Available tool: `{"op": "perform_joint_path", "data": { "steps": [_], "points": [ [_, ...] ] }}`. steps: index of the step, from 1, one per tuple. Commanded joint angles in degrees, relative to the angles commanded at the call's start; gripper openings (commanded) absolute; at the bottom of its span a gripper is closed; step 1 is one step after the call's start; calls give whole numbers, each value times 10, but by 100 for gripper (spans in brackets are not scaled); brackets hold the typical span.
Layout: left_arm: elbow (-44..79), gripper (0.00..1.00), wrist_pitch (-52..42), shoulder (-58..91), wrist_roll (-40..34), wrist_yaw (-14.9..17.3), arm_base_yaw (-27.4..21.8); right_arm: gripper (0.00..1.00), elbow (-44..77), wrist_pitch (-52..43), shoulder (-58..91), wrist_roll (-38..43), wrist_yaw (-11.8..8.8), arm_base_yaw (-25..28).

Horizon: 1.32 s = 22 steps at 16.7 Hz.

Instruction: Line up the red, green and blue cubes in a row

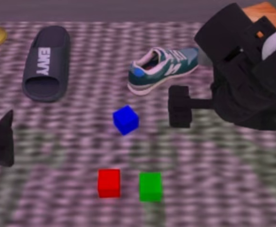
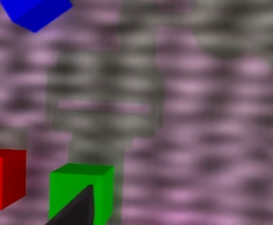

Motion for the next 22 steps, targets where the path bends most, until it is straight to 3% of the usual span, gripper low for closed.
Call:
{"op": "perform_joint_path", "data": {
  "steps": [4,9,15,22],
  "points": [
    [176,100,-173,252,41,13,-60,100,-169,102,-228,-95,22,-91],
    [407,100,-376,597,93,18,-131,100,-399,240,-513,-214,22,-211],
    [695,100,-515,925,142,4,-191,100,-612,395,-753,-322,-16,-322],
    [914,100,-522,1077,176,-22,-225,100,-732,519,-896,-381,-69,-392]
  ]
}}
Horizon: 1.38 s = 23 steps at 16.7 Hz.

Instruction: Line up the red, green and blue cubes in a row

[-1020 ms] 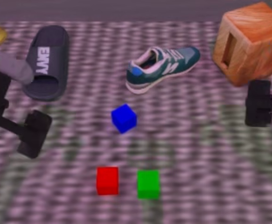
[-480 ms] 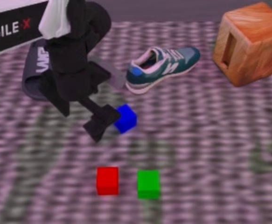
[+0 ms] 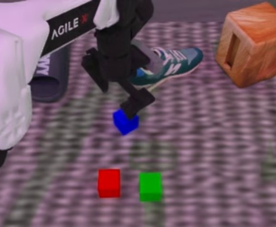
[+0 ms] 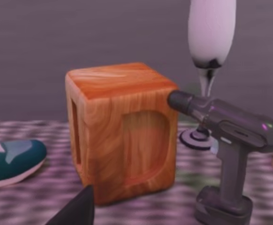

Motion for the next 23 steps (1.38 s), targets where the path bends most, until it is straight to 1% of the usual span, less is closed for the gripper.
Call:
{"op": "perform_joint_path", "data": {
  "steps": [2,8,15,20,23],
  "points": [
    [13,100,3,6,2,-2,-2,100,-5,8,-9,-3,-4,-4],
    [3,100,13,6,3,-2,0,100,-5,8,-9,-3,-4,-4],
    [-96,100,149,41,3,-2,-1,100,-5,8,-9,-3,-4,-4],
    [-103,100,157,44,4,-2,-1,100,-5,8,-9,-3,-4,-4],
    [-103,77,157,44,4,-2,-1,100,-5,8,-9,-3,-4,-4]
  ]
}}
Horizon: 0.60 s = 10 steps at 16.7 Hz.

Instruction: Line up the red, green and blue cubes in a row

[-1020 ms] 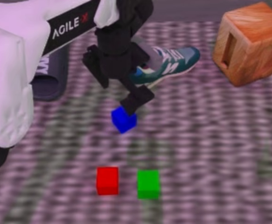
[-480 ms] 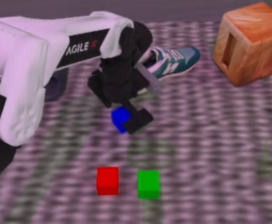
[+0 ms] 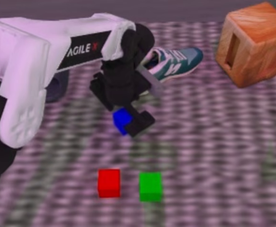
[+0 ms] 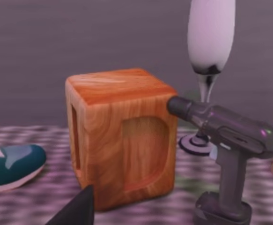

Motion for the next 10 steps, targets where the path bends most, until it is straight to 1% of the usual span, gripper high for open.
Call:
{"op": "perform_joint_path", "data": {
  "steps": [10],
  "points": [
    [0,2,0,0,0,0,0,100,0,0,0,0,0,0]
  ]
}}
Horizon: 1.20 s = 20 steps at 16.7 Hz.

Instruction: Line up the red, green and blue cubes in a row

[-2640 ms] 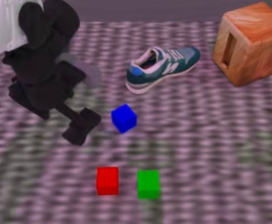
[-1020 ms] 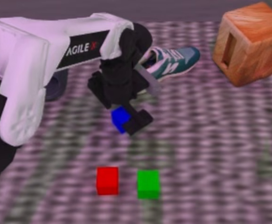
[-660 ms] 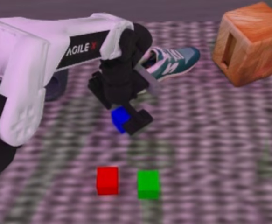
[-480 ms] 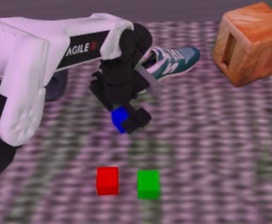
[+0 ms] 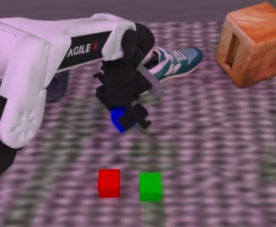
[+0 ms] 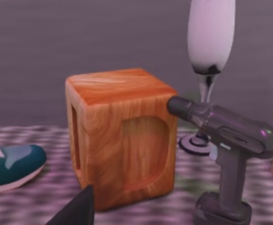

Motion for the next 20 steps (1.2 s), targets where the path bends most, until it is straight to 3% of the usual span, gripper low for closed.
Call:
{"op": "perform_joint_path", "data": {
  "steps": [10,20],
  "points": [
    [2,0,-4,-7,-1,2,1,100,0,0,0,0,0,0],
    [101,0,-137,-41,-2,2,12,100,0,0,0,0,0,0]
  ]
}}
